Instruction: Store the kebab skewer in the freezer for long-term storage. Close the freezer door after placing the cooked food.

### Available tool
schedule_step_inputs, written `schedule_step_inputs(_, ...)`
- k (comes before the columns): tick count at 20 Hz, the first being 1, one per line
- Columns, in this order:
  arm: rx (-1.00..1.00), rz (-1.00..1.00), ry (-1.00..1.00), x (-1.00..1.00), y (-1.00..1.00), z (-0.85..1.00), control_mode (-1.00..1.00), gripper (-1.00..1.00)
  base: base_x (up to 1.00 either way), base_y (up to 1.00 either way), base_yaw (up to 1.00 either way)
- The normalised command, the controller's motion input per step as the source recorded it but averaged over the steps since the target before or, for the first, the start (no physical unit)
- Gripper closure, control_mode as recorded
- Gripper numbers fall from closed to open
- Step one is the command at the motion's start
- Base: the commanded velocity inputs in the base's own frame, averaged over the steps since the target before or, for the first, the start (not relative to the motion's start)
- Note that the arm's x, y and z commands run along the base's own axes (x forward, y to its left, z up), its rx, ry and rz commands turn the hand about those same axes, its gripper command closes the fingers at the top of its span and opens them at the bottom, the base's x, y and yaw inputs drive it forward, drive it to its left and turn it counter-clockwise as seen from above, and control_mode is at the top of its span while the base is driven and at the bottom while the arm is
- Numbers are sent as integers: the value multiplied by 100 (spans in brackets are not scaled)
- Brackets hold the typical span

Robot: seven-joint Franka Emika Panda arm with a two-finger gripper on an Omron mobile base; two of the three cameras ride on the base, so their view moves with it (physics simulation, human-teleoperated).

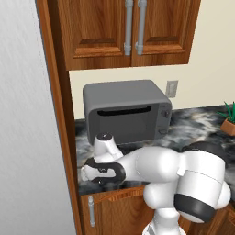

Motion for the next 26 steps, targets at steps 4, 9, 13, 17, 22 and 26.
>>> schedule_step_inputs(4, -6, 0, -2, 0, 0, -27, -100, -100, 0, 0, 0)
schedule_step_inputs(9, -8, 0, -4, 0, -17, -27, -100, -100, 0, 0, 0)
schedule_step_inputs(13, -3, 0, -2, 1, -50, -21, -100, -100, 0, 0, 0)
schedule_step_inputs(17, 0, -2, 0, 0, -61, -13, -100, -100, 0, 0, 0)
schedule_step_inputs(22, 0, -2, 0, 0, -59, -17, -100, -100, 0, 0, 0)
schedule_step_inputs(26, 0, 1, -2, -1, -18, -6, -100, -100, 0, 0, 0)
